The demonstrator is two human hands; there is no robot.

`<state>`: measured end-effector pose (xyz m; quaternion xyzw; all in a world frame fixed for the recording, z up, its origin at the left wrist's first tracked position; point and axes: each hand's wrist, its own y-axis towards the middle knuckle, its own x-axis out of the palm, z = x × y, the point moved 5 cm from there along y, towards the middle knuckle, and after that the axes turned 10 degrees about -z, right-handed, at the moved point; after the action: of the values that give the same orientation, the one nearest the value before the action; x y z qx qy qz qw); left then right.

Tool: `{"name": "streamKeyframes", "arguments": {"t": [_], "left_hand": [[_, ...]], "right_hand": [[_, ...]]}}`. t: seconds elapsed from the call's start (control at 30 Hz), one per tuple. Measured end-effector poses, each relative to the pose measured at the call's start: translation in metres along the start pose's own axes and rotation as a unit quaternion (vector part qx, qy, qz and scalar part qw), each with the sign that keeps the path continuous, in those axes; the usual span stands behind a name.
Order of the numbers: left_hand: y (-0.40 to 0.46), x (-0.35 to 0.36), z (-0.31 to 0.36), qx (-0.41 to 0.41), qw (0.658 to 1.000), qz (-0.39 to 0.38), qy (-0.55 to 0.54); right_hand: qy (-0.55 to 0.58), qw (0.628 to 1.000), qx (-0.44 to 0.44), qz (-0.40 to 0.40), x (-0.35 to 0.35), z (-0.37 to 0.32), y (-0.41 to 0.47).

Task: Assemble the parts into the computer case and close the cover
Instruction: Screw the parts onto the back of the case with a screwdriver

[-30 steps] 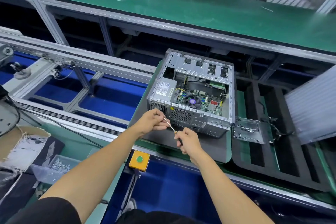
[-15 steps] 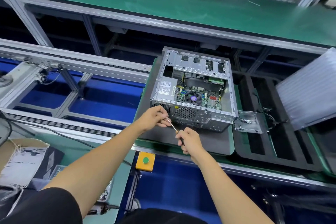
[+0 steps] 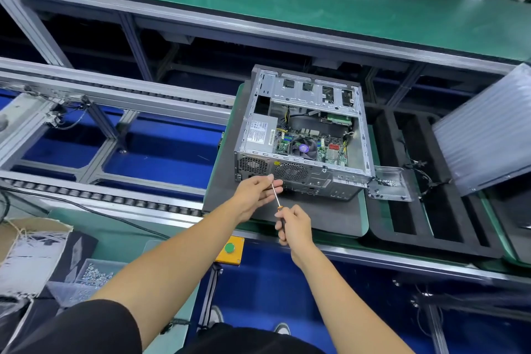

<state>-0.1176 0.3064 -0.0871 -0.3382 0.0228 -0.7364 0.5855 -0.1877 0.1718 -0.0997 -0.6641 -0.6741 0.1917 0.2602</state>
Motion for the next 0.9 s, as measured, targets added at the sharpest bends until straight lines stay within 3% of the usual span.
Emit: {"name": "streamKeyframes", "arguments": {"t": [0.9], "left_hand": [[0.012,0.019,0.035,0.008,0.996,0.076,0.053]], "right_hand": [[0.121,0.992,-0.018,-0.018,0.033,-0.025,-0.002]]}}
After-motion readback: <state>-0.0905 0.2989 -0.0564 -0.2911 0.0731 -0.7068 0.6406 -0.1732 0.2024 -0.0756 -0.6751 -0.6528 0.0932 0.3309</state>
